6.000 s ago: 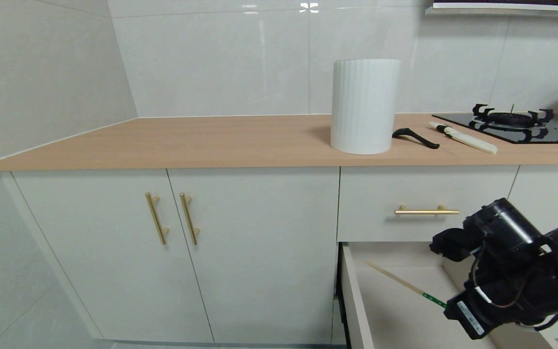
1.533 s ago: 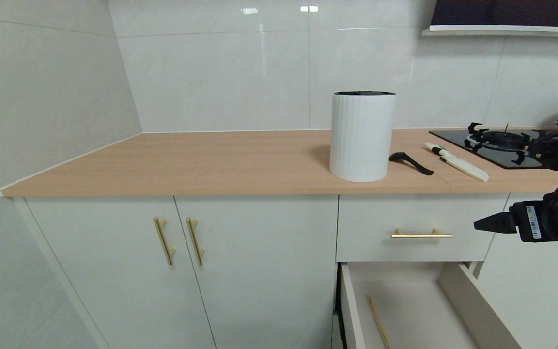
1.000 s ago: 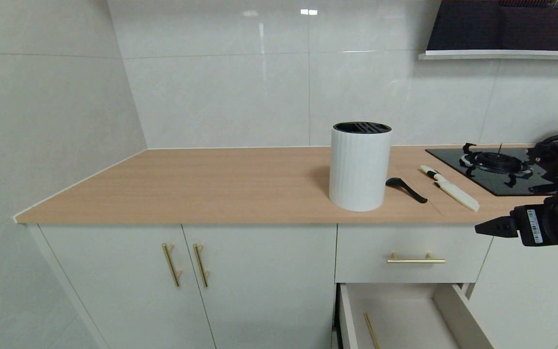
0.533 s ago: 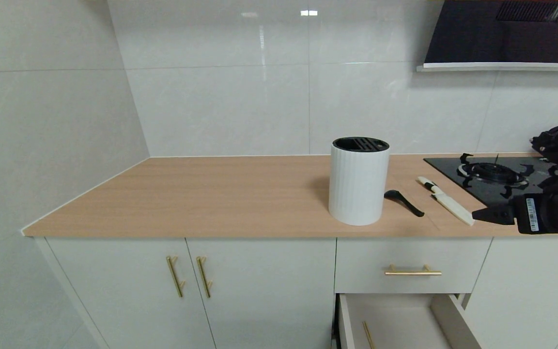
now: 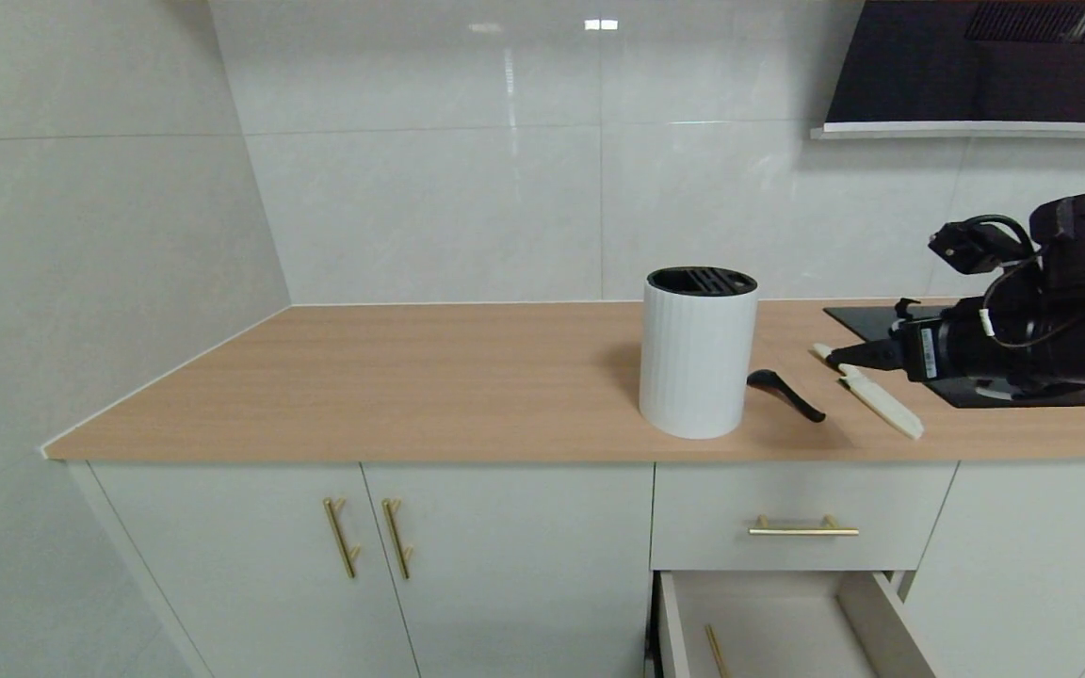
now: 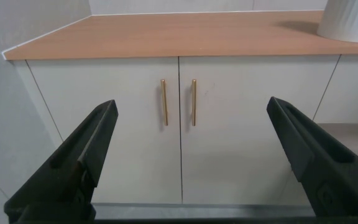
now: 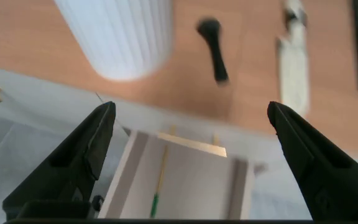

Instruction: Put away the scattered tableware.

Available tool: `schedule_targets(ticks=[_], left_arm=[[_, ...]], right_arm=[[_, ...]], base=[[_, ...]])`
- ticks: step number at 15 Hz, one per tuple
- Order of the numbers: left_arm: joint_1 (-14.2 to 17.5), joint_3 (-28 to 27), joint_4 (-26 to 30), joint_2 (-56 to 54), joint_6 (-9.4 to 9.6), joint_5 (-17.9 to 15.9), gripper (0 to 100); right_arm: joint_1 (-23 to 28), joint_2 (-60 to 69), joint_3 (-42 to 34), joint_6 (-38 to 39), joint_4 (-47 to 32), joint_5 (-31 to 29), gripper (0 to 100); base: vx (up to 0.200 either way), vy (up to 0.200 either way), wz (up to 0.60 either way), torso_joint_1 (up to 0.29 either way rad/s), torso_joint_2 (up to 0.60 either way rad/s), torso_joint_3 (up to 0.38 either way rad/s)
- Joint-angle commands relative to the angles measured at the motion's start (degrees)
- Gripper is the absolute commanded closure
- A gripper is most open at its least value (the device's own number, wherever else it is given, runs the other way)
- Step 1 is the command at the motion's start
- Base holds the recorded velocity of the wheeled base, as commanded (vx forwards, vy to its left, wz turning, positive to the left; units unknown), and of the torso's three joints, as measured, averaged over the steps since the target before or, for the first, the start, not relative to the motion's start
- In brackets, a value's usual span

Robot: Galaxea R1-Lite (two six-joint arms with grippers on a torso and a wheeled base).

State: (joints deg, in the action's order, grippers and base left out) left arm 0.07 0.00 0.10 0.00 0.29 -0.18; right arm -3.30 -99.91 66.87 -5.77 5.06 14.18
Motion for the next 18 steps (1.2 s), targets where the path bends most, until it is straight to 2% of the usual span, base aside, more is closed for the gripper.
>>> schedule_targets(ticks=[1, 3, 7, 13, 15, 18], left_arm=[[0.0, 0.0, 0.0, 0.0, -0.03, 0.0, 0], [0.0, 0.0, 0.0, 0.0, 0.06, 0.0, 0], [0.0, 0.0, 0.0, 0.0, 0.06, 0.0, 0], [0.0, 0.0, 0.0, 0.0, 0.06, 0.0, 0], [0.0, 0.0, 0.0, 0.0, 0.06, 0.0, 0], [0.0, 0.0, 0.0, 0.0, 0.06, 0.0, 0]], right_arm=[[1.5, -11.6, 8.0, -2.3, 0.5, 3.6, 0], [1.6, -15.0, 10.4, -5.4, 0.7, 3.8, 0], [1.6, -21.9, 14.3, -5.7, 2.8, 4.5, 0], [1.7, -27.9, 16.2, -6.4, 6.5, 4.5, 0], [3.2, -31.2, 17.2, -6.3, 11.3, 4.5, 0], [3.4, -32.9, 17.9, -6.3, 11.9, 4.5, 0]], base=[[0.000, 0.000, 0.00, 0.000, 0.00, 0.000], [0.000, 0.000, 0.00, 0.000, 0.00, 0.000], [0.000, 0.000, 0.00, 0.000, 0.00, 0.000], [0.000, 0.000, 0.00, 0.000, 0.00, 0.000], [0.000, 0.000, 0.00, 0.000, 0.00, 0.000], [0.000, 0.000, 0.00, 0.000, 0.00, 0.000]])
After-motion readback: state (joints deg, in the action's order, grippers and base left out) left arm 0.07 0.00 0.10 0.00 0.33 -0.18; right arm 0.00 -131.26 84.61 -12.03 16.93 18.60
